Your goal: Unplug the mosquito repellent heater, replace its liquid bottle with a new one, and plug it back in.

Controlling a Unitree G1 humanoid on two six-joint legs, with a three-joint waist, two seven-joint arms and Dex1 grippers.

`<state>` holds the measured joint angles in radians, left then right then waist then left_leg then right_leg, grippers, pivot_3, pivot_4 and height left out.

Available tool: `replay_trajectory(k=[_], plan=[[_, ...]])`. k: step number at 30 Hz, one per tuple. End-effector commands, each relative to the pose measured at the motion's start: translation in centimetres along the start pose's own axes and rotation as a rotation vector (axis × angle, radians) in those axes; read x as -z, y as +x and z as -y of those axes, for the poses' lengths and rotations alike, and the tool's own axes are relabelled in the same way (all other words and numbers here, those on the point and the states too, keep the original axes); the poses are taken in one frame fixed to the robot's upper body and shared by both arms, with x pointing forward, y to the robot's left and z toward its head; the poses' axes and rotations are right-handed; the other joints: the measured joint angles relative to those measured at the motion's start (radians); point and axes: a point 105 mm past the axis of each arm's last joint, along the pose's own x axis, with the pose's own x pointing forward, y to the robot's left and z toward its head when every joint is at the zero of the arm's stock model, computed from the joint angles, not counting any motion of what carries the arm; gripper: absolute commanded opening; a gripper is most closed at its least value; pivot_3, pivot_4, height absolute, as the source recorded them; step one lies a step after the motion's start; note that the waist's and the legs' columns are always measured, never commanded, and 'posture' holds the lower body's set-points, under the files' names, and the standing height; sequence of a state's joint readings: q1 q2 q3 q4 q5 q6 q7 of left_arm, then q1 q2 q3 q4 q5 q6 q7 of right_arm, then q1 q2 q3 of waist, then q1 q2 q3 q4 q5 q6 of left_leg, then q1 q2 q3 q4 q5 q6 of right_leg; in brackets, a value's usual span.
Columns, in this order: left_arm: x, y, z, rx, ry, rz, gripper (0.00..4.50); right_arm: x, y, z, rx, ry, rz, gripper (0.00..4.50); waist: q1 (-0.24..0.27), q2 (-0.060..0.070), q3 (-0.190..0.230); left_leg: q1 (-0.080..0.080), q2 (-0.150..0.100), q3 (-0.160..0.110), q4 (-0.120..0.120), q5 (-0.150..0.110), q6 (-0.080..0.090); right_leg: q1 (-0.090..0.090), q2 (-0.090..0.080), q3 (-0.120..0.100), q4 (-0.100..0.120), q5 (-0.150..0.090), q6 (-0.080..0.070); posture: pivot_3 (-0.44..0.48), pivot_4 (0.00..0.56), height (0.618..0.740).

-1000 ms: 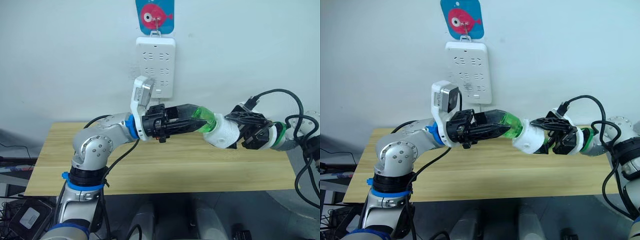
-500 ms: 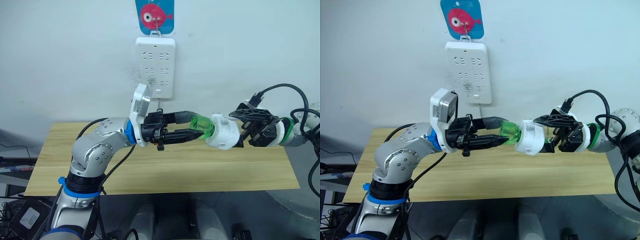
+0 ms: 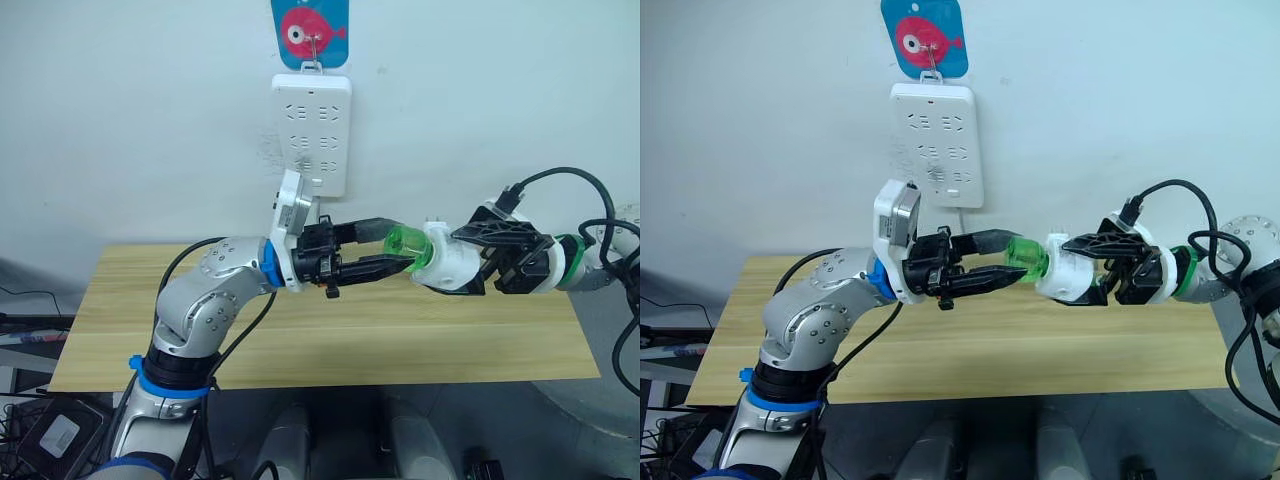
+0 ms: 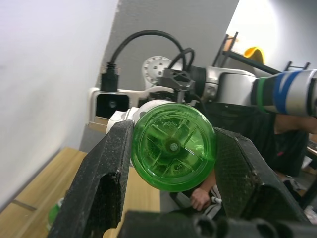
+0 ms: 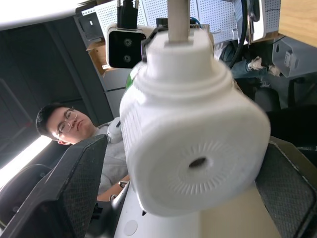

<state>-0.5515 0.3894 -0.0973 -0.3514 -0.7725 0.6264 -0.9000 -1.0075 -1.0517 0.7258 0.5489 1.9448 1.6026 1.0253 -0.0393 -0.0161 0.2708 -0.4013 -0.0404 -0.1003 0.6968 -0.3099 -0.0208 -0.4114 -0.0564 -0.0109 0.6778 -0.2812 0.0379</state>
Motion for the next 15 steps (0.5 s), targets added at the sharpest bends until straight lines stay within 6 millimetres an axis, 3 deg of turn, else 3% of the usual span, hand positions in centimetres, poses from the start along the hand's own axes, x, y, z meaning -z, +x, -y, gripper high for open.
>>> replay_trajectory(k=[1,8,11,13,15], plan=[[-0.1,0.1,0.9,0.019,-0.004,0.002,2.22,-0.3,0.2,-1.2,-0.045,-0.046,0.004,4.46,0.0,0.0,0.0,0.0,0.0,0.0,0.0,0.0,0.0,0.0,0.0,0.0,0.0,0.0,0.0,-0.096,0.274,0.74],[0.1,-0.1,1.7,0.053,-0.027,-0.019,2.22,-1.2,0.3,-0.4,-0.034,-0.071,0.054,4.46,0.004,0.0,0.0,0.0,0.0,0.0,0.0,0.0,0.0,0.0,0.0,0.0,0.0,0.0,0.0,-0.095,0.274,0.74],[0.1,-0.2,1.7,0.052,-0.036,-0.017,2.22,-1.3,0.3,-0.1,-0.035,-0.082,0.072,3.96,0.006,0.0,0.0,0.0,0.0,0.0,0.0,0.0,0.0,0.0,0.0,0.0,0.0,0.0,0.0,-0.096,0.275,0.74],[0.2,-0.3,1.6,0.047,-0.022,-0.029,2.22,-1.0,0.2,-0.2,-0.043,-0.095,0.066,3.29,0.006,0.0,0.0,0.0,0.0,0.0,0.0,0.0,0.0,0.0,0.0,0.0,0.0,0.0,0.0,-0.098,0.275,0.74],[0.2,-0.3,1.3,0.033,-0.009,-0.028,2.22,-0.7,0.3,-0.3,-0.05,-0.104,0.053,3.19,0.006,0.0,0.0,0.0,0.0,0.0,0.0,0.0,0.0,0.0,0.0,0.0,0.0,0.0,0.0,-0.1,0.274,0.74]])
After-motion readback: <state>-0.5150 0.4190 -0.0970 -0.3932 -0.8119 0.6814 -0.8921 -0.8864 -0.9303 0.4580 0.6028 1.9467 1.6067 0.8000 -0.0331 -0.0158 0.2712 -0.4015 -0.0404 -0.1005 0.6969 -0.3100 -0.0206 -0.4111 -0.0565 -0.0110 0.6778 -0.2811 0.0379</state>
